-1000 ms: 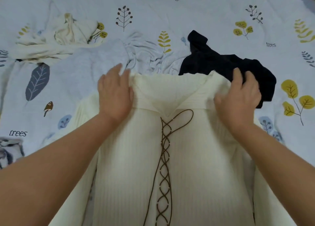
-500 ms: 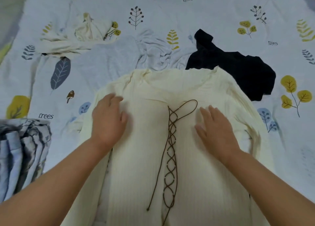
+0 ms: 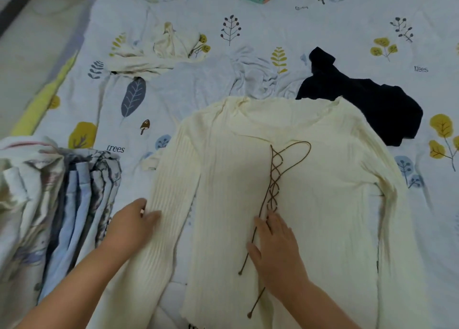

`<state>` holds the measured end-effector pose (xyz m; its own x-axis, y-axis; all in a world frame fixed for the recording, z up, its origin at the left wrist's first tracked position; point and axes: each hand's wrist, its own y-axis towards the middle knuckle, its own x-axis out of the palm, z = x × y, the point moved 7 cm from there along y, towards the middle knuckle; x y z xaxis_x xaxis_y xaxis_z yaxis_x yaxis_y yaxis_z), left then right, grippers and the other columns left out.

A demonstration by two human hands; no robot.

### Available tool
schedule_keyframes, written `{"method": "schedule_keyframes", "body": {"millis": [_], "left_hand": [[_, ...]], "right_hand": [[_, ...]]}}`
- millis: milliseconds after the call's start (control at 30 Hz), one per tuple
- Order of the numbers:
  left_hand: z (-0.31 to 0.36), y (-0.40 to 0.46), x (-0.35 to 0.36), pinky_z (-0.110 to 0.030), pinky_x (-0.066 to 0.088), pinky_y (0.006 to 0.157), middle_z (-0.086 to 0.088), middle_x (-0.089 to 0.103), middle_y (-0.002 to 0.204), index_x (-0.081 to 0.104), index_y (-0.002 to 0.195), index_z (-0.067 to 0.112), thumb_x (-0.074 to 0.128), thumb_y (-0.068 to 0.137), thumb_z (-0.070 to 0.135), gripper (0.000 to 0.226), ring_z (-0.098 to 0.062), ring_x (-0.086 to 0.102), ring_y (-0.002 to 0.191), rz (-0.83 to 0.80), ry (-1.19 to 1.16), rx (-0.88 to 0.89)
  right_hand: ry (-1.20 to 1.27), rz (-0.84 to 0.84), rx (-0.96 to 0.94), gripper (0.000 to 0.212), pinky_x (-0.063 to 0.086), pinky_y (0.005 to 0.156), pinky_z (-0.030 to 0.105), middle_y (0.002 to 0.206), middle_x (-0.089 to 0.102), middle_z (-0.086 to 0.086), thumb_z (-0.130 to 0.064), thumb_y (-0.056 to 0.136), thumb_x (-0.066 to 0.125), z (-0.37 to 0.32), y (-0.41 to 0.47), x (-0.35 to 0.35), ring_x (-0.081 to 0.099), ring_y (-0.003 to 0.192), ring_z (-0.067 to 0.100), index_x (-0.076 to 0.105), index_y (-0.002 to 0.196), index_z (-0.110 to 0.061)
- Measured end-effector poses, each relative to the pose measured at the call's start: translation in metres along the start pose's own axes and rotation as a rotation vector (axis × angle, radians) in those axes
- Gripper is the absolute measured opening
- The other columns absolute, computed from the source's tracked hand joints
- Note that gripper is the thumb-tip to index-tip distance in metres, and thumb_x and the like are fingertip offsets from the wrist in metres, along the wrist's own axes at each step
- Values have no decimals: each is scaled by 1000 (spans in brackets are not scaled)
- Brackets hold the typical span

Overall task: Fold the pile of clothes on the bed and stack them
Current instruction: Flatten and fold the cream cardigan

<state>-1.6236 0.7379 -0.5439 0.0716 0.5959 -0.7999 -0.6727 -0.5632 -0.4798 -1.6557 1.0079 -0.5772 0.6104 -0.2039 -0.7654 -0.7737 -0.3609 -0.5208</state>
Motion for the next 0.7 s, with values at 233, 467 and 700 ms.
{"method": "schedule_keyframes", "body": {"millis": [233,467,700], "left_hand": [[116,-65,-10,-27,47,56,-2,68,80,56,89,25,54,90,23,3,-18,64,68,-137,-419,233],[183,-78,10,-12,49,76,17,70,89,66,90,37,48,94,21,24,8,62,85,-395,-558,547],[132,22,20,-19,36,62,5,62,90,59,91,20,47,91,8,17,-16,57,84,120,-233,297]], "right_hand": [[1116,-184,-139,69,40,98,19,131,52,-14,-62,78,56,-68,-29,-31,48,123,1,35,135,-31],[1585,-150,22,47,57,70,43,99,71,16,4,61,60,-9,-24,-54,69,87,31,70,101,-17],[506,73,501,37,42,93,35,108,57,0,-39,92,47,95,-30,-40,54,105,21,52,122,-16]]}}
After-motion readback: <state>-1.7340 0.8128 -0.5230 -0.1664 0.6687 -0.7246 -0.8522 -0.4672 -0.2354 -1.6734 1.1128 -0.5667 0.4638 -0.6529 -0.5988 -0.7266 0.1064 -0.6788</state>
